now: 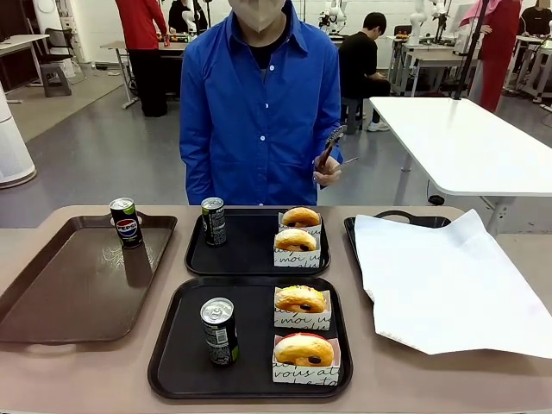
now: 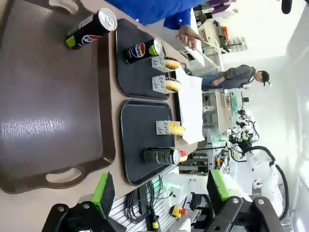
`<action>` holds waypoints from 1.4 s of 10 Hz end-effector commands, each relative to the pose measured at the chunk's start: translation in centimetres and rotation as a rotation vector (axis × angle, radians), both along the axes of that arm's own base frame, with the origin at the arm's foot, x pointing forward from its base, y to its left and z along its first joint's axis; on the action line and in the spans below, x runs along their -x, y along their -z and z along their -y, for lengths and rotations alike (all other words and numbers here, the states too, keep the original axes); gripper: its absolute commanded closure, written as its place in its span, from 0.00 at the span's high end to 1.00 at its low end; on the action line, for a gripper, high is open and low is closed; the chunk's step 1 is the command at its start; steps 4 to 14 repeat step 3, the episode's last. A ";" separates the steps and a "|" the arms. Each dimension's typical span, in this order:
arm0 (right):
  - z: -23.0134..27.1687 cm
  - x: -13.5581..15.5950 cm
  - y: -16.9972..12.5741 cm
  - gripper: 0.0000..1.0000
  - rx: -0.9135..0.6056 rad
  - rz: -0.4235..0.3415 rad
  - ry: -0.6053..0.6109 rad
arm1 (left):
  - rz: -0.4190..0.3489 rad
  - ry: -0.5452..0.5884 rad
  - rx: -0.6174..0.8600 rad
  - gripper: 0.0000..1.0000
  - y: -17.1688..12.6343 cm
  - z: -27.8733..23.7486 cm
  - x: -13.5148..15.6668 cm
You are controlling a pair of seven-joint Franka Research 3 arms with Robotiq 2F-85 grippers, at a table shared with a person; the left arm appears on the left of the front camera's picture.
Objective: Set up donuts and drinks on trays.
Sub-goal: Pick up one Pepsi coke from the Handle tray and place it on the Flat Tray without a Pepsi coke.
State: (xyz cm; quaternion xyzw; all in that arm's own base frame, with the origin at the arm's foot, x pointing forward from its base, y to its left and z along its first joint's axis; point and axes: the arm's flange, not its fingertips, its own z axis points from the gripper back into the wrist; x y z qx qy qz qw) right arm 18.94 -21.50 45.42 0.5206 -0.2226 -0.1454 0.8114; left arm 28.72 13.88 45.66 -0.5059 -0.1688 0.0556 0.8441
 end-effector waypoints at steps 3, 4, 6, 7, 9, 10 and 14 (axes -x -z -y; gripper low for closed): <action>0.2 -0.2 -0.1 1.00 -0.016 0.030 0.000 | -0.059 0.026 -0.016 1.00 -1.1 1.6 0.4; 0.2 -0.2 -0.1 1.00 -0.016 0.030 0.000 | -0.059 0.026 -0.016 1.00 -1.1 1.6 0.4; 0.2 -0.2 -0.1 1.00 -0.016 0.030 0.000 | -0.059 0.026 -0.016 1.00 -1.1 1.6 0.4; 0.2 -0.2 -0.1 1.00 -0.016 0.030 0.000 | -0.059 0.026 -0.016 1.00 -1.1 1.6 0.4; 0.2 -0.2 -0.1 1.00 -0.016 0.030 0.000 | -0.059 0.026 -0.016 1.00 -1.1 1.6 0.4; 0.2 -0.2 -0.1 1.00 -0.016 0.030 0.000 | -0.059 0.026 -0.016 1.00 -1.1 1.6 0.4; 0.2 -0.2 -0.1 1.00 -0.016 0.030 0.000 | -0.059 0.026 -0.016 1.00 -1.1 1.6 0.4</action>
